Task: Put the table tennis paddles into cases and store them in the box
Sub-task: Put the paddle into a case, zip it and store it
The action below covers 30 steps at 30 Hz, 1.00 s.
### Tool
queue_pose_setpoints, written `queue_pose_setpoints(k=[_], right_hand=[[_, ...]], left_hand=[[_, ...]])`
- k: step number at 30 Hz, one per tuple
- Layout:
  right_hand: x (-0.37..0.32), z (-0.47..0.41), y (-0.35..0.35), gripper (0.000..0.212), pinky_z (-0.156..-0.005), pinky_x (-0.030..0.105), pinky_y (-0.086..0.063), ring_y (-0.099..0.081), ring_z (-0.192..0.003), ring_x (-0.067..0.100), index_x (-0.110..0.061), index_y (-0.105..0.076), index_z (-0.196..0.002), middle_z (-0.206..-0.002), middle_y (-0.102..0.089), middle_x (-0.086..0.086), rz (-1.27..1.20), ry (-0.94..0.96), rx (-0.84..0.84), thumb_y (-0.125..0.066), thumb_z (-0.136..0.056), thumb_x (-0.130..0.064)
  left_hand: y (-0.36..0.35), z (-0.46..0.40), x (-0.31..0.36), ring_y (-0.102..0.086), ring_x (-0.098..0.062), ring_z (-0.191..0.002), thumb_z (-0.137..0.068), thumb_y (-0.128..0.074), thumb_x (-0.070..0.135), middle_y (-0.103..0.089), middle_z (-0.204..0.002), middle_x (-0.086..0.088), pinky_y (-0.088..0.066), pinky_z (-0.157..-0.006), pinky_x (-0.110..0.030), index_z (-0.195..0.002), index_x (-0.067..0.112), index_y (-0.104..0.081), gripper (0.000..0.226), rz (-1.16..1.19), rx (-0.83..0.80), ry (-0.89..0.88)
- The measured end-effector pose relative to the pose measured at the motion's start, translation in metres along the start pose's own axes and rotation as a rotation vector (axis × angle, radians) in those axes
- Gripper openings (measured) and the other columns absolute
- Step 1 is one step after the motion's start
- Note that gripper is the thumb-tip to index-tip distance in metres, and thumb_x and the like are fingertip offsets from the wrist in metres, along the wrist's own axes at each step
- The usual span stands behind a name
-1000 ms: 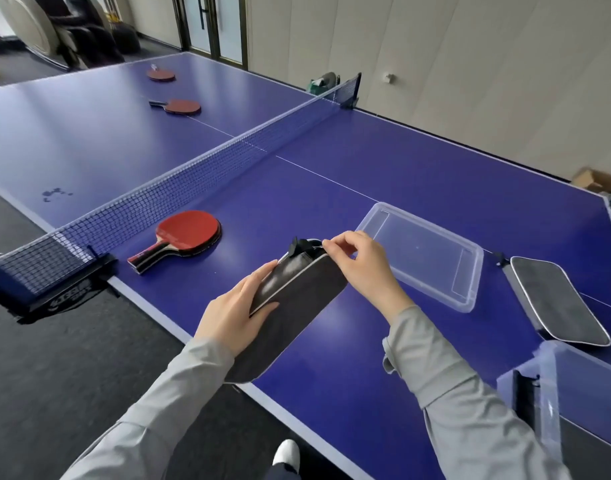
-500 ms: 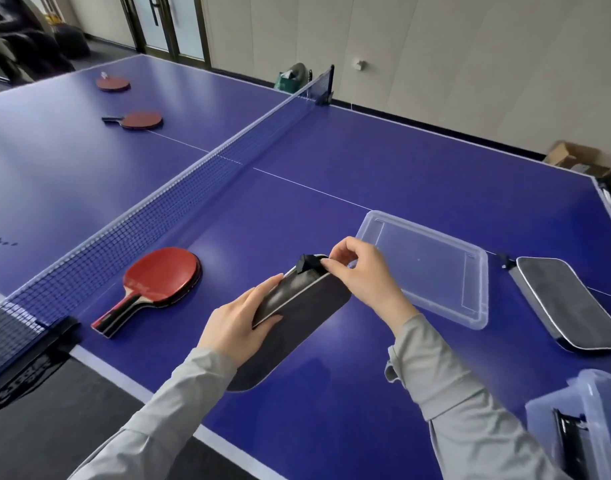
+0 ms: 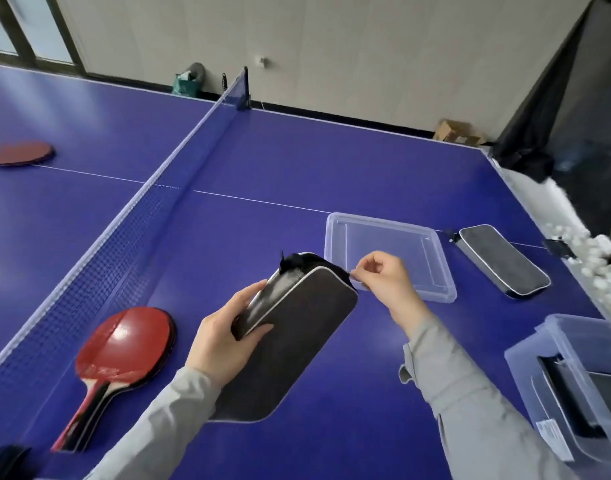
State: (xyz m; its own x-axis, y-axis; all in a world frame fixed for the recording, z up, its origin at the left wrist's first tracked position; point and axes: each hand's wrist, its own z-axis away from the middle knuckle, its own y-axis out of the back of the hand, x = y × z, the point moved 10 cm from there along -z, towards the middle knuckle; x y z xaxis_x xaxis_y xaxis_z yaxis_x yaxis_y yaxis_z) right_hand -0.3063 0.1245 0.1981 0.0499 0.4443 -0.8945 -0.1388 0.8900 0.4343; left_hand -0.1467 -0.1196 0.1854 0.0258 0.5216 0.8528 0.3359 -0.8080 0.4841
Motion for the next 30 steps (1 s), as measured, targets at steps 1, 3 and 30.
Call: queue_pose_setpoints(k=[1,3,30], right_hand=[[0.004,0.002,0.002,0.022,-0.063,0.027,-0.043,-0.05,-0.06,0.015,-0.016,-0.057,-0.065,-0.063,-0.057,-0.002,-0.02,-0.019,0.03,-0.071,-0.077,-0.005],[0.011,0.006,0.004,0.021,-0.055,0.02,-0.042,-0.048,-0.056,0.013,-0.016,-0.057,-0.066,-0.061,-0.056,-0.001,-0.071,-0.056,0.067,-0.068,-0.078,-0.002],[0.045,0.066,0.004,0.027,-0.06,0.006,-0.042,-0.056,-0.06,0.0,-0.026,-0.063,-0.068,-0.063,-0.064,-0.018,0.088,0.21,0.115,-0.069,-0.08,-0.002]], left_hand=[[0.006,-0.004,-0.002,-0.062,0.003,-0.09,-0.075,-0.079,0.017,-0.064,-0.096,0.028,-0.045,-0.083,-0.013,-0.119,0.059,-0.048,0.069,0.054,-0.003,-0.005],[0.018,-0.011,-0.002,-0.064,-0.001,-0.084,-0.074,-0.079,0.013,-0.067,-0.089,0.019,-0.047,-0.081,-0.012,-0.118,0.054,-0.053,0.066,0.147,-0.004,-0.02],[-0.018,-0.035,-0.104,-0.068,-0.027,-0.079,-0.071,-0.081,0.017,-0.07,-0.083,-0.007,-0.055,-0.086,-0.05,-0.109,0.026,-0.06,0.045,0.786,0.433,0.784]])
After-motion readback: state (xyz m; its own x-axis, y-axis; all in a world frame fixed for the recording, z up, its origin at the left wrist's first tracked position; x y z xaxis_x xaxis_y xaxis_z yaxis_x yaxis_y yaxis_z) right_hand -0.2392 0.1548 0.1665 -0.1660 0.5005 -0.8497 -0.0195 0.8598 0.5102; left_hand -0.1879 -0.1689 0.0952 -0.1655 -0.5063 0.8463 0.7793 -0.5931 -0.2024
